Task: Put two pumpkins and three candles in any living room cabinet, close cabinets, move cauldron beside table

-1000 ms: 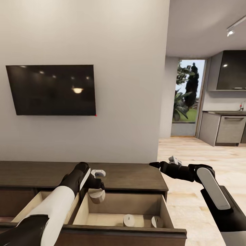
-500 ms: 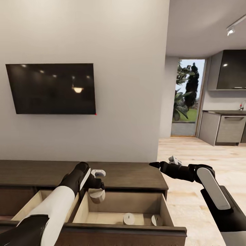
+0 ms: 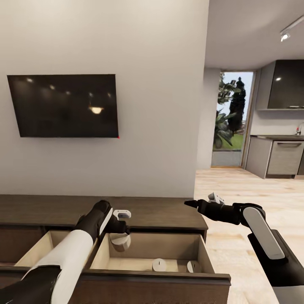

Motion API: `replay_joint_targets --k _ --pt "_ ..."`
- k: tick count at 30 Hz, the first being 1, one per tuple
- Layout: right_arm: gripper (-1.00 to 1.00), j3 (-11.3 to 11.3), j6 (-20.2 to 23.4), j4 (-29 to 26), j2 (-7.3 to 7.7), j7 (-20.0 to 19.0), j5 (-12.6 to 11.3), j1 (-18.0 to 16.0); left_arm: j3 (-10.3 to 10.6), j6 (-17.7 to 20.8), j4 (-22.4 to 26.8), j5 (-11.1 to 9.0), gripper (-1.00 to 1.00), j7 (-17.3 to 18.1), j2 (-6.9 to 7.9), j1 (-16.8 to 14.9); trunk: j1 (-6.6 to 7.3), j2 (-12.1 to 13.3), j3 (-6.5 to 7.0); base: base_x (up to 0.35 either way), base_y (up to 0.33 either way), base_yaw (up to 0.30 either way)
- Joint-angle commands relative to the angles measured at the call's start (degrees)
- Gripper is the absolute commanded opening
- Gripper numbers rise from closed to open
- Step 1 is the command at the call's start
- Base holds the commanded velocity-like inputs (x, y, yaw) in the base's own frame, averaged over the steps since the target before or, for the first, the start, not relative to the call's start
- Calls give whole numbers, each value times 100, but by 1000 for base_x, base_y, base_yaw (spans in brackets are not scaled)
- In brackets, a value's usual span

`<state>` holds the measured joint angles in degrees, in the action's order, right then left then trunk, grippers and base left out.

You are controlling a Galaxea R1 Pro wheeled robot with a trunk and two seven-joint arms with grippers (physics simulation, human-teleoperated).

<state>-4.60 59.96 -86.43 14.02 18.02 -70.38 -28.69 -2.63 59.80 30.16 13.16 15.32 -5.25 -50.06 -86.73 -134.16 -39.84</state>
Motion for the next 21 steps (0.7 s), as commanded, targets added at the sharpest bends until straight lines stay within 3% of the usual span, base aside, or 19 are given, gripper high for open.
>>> replay_joint_targets --k 1,15,21 --pt "100 -9 4 -5 4 60 -57 -5 -27 20 7 64 -100 46 -8 -4 -21 -45 -25 0 0 0" --pt "100 -23 4 -15 -13 53 -54 -6 -16 20 16 64 -100 42 -37 -4 -329 -607 -277 0 0 0" --pt "100 -23 4 -14 -21 53 -54 -5 98 20 21 57 -100 35 -37 -4 -461 -847 -384 0 0 0"
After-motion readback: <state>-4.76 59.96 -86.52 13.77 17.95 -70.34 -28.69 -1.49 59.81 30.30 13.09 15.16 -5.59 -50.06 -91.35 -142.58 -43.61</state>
